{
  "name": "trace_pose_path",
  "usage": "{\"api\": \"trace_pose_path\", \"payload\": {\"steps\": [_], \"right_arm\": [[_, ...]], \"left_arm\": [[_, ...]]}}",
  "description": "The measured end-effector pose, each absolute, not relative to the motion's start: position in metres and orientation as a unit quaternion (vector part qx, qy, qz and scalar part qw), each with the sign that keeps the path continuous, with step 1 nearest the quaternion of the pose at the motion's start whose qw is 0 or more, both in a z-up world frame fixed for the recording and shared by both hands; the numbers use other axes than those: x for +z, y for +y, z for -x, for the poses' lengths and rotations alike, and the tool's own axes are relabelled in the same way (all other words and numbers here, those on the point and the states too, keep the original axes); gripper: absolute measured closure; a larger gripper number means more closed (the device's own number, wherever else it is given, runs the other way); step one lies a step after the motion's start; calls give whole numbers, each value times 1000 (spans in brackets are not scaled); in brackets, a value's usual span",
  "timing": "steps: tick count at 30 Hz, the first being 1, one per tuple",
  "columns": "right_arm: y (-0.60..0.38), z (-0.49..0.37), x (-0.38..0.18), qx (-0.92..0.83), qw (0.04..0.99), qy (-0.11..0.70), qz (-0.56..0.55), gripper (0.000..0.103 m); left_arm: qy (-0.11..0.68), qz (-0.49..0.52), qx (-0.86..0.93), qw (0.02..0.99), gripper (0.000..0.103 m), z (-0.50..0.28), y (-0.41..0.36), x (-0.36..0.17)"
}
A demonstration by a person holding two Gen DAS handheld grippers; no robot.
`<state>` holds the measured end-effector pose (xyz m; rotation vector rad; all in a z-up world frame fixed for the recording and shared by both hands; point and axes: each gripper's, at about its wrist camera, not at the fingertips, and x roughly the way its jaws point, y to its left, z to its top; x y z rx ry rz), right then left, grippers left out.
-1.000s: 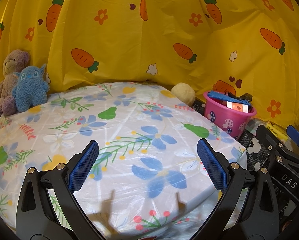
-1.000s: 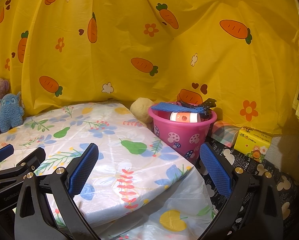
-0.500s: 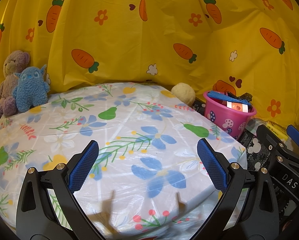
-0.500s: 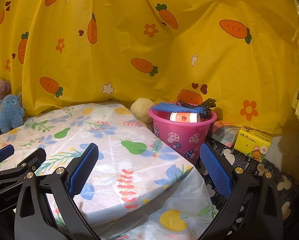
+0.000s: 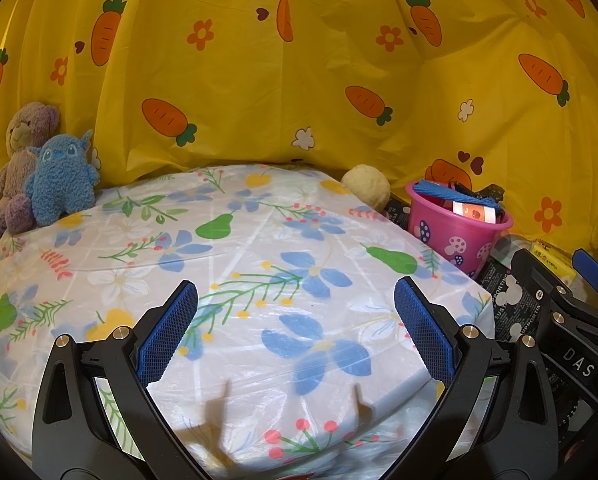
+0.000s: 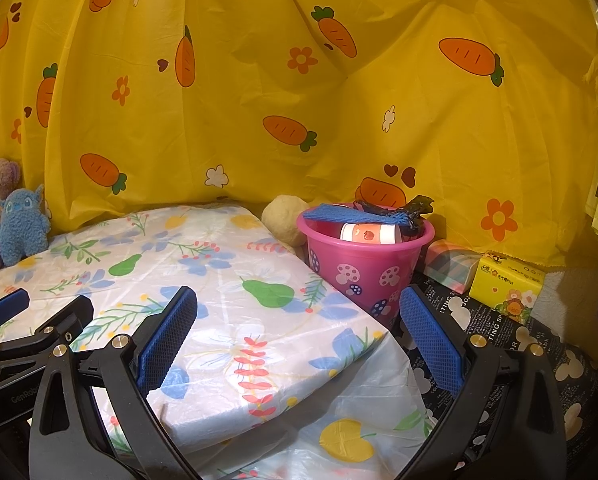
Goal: Collect trash
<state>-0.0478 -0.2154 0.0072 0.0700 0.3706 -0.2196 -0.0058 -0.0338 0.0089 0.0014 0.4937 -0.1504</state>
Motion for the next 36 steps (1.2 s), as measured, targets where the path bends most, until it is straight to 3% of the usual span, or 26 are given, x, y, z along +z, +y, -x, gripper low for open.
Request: {"api": "trace_pose_path", "payload": {"steps": [21, 28, 36], "right_arm": [[-213, 47, 8, -110, 976, 183, -35, 6], [-213, 47, 8, -110, 976, 184, -36, 6], [-213, 47, 8, -111, 976, 183, -37, 6]], "left_arm": [[245, 0, -76, 967, 6, 7, -33, 9], [238, -15, -71, 969, 24, 9, -35, 12], [234, -17, -68, 970, 22, 8, -39, 15]]}}
